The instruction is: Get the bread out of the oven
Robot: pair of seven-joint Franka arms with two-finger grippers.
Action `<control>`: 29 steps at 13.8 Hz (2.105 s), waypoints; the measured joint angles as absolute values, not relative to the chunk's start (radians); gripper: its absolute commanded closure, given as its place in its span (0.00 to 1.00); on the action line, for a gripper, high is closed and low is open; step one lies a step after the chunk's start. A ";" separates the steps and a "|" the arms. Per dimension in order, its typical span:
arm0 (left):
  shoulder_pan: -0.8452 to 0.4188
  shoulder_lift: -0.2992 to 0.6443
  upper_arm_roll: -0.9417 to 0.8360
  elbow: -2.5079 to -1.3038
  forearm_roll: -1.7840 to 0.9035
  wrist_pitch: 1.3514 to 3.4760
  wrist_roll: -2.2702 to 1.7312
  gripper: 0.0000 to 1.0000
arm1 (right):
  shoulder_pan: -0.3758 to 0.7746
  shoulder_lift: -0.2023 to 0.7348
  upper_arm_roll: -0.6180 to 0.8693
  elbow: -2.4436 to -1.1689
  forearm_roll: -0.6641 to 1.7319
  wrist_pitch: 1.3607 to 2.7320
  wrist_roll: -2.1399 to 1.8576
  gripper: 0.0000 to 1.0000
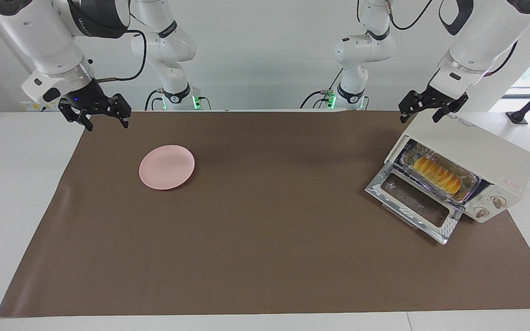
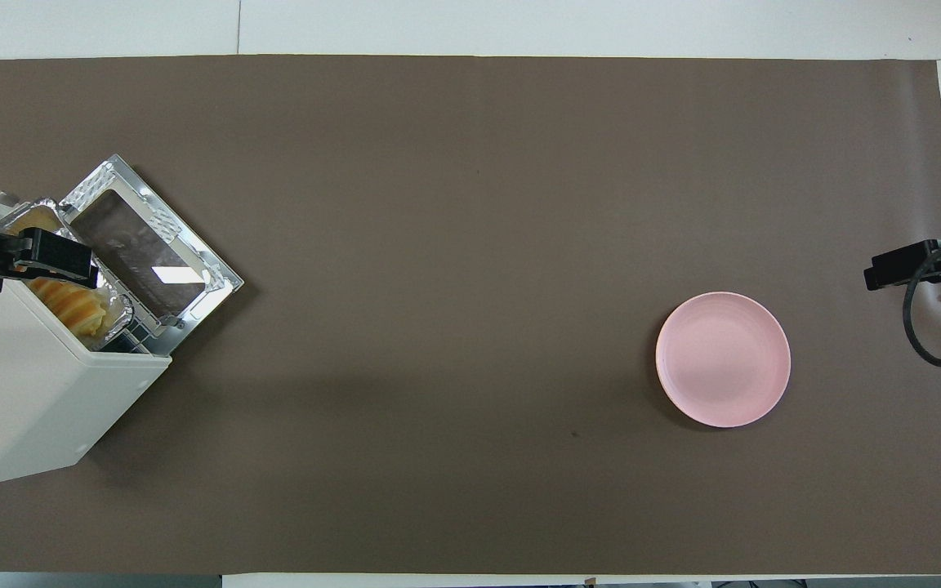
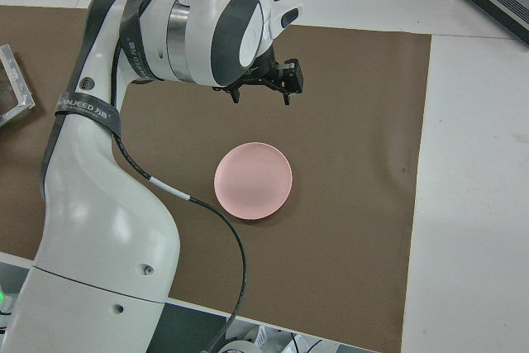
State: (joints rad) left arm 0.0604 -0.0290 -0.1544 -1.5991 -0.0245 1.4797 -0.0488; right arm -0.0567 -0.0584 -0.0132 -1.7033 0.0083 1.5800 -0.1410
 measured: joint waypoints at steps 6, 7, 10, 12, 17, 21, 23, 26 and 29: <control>0.060 -0.030 -0.154 -1.617 -0.024 1.523 -0.044 0.00 | -0.057 -0.058 -0.013 -1.703 0.008 1.580 -0.141 0.00; 0.060 -0.029 -0.154 -1.631 -0.024 1.566 -0.057 0.00 | -0.057 -0.058 -0.013 -1.703 0.008 1.580 -0.141 0.00; 0.056 -0.003 -0.159 -1.635 -0.024 1.617 -0.235 0.00 | -0.057 -0.058 -0.013 -1.703 0.008 1.580 -0.141 0.00; 0.053 0.075 -0.162 -1.585 -0.017 1.618 -0.364 0.00 | -0.057 -0.058 -0.013 -1.703 0.008 1.580 -0.141 0.00; 0.034 0.361 -0.154 -1.484 0.178 1.788 -0.593 0.00 | -0.057 -0.058 -0.013 -1.703 0.008 1.580 -0.141 0.00; 0.050 0.367 -0.131 -1.574 0.216 1.864 -0.603 0.00 | -0.057 -0.058 -0.013 -1.703 0.008 1.580 -0.141 0.00; 0.050 0.349 -0.130 -1.597 0.255 1.854 -0.626 0.00 | -0.057 -0.058 -0.013 -1.703 0.008 1.580 -0.141 0.00; 0.059 0.304 -0.130 -1.705 0.266 1.910 -0.654 0.00 | -0.057 -0.058 -0.013 -1.703 0.008 1.580 -0.141 0.00; 0.078 0.270 -0.129 -1.804 0.266 1.979 -0.683 0.12 | -0.057 -0.058 -0.013 -1.703 0.008 1.580 -0.141 0.00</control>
